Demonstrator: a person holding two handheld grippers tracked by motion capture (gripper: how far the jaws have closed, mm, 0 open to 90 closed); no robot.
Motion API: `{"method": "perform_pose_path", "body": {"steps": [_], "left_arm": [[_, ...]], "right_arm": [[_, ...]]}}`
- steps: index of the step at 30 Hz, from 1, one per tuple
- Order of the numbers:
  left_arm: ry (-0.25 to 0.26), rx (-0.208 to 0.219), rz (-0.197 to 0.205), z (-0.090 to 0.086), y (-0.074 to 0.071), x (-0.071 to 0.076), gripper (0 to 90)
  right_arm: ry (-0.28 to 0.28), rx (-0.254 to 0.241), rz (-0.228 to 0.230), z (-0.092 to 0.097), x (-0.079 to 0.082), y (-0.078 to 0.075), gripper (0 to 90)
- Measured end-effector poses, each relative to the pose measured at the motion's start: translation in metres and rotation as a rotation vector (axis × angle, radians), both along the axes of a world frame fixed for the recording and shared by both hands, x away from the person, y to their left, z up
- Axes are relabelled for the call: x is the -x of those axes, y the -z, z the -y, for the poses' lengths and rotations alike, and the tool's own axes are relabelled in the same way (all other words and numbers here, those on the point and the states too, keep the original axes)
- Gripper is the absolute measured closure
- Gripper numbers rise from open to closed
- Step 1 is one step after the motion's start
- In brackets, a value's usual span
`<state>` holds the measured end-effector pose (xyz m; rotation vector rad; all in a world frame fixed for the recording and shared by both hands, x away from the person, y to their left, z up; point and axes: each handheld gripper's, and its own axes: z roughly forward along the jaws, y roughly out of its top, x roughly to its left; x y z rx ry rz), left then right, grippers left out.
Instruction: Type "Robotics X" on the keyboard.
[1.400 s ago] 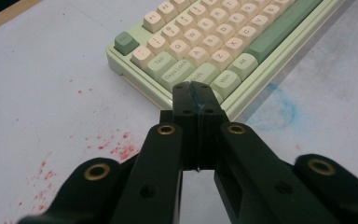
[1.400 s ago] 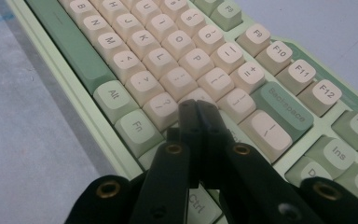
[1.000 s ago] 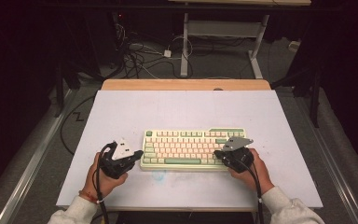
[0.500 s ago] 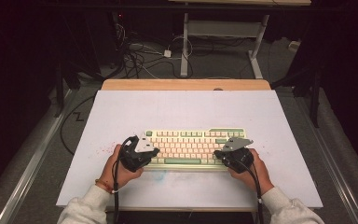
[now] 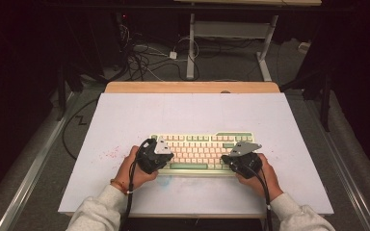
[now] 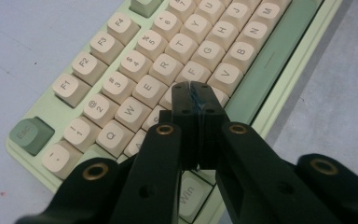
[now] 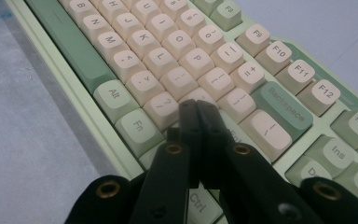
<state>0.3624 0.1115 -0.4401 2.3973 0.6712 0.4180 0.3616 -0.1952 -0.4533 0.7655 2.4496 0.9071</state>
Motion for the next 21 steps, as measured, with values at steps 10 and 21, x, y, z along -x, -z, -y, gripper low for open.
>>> {"method": "perform_pose_path", "body": {"steps": [10,21], "left_arm": [[0.004,-0.031,-0.008,0.0045,0.0051,-0.0032,86.1],[0.002,-0.035,-0.006,0.0048,0.0062,-0.0032,85.6]], "right_arm": [[-0.002,0.0,0.002,0.0,0.0003,0.0001,90.0],[-0.002,0.004,0.004,-0.0003,0.0009,-0.0001,90.0]]}}
